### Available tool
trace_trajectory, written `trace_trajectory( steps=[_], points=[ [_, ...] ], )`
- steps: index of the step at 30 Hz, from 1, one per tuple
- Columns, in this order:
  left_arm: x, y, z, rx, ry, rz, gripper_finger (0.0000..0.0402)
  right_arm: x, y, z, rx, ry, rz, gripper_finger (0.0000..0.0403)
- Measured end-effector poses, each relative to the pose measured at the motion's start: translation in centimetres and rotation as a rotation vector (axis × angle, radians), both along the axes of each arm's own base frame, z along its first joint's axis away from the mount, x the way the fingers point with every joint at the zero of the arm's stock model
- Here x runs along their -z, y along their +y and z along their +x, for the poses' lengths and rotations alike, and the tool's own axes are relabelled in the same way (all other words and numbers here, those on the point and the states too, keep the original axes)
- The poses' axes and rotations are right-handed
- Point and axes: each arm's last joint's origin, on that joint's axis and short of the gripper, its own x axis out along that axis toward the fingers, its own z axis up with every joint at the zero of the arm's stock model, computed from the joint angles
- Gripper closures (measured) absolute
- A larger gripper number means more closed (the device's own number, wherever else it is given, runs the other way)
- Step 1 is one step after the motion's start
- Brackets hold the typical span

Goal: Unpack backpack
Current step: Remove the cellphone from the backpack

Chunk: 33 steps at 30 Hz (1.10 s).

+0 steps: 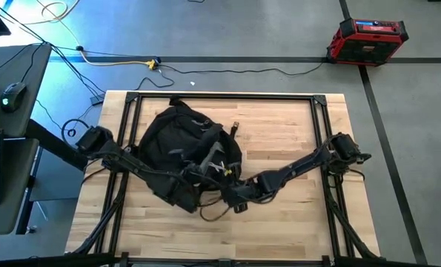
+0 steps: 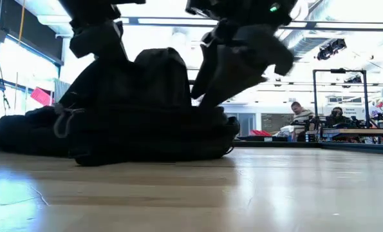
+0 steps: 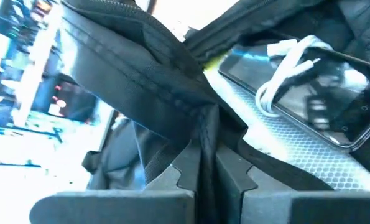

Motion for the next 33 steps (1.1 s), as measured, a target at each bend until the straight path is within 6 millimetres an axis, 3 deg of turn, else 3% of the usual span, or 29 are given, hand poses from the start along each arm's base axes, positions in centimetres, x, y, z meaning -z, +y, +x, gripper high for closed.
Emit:
trace_trajectory(
  steps=[4,8,11,15,18,22,28,33],
  points=[
    [-0.9,-2.0,-0.6,0.055,-0.089,0.063,0.04,0.3,0.9,-0.9,-0.062,0.082,-0.012,0.0133],
    [-2.0,-4.9,-1.9,0.124,-0.27,0.14,0.0401,0.0,1.6,-1.5,-0.154,0.161,0.179,0.0133],
    [-2.3,-6.3,-3.3,0.166,-0.376,0.183,0.0401,-0.8,1.8,-1.8,-0.165,0.152,0.231,0.0139],
    [-1.6,-6.9,-4.9,0.173,-0.492,0.182,0.0401,-2.0,1.2,-1.3,-0.142,0.048,0.179,0.0148],
    [-0.7,-6.7,-5.6,0.163,-0.519,0.166,0.0401,-2.3,-0.6,-0.1,-0.105,-0.005,0.19,0.0154],
    [1.0,-6.2,-6.5,0.151,-0.543,0.152,0.0401,-2.3,-4.8,1.2,-0.069,0.003,0.241,0.0164],
    [2.4,-5.4,-7.3,0.132,-0.552,0.142,0.0401,-5.1,-9.1,1.8,-0.208,-0.072,0.593,0.0182],
    [2.5,-5.4,-7.3,0.133,-0.552,0.143,0.0402,-4.7,-11.8,2.2,-0.015,-0.121,0.385,0.0186]
  ],
)
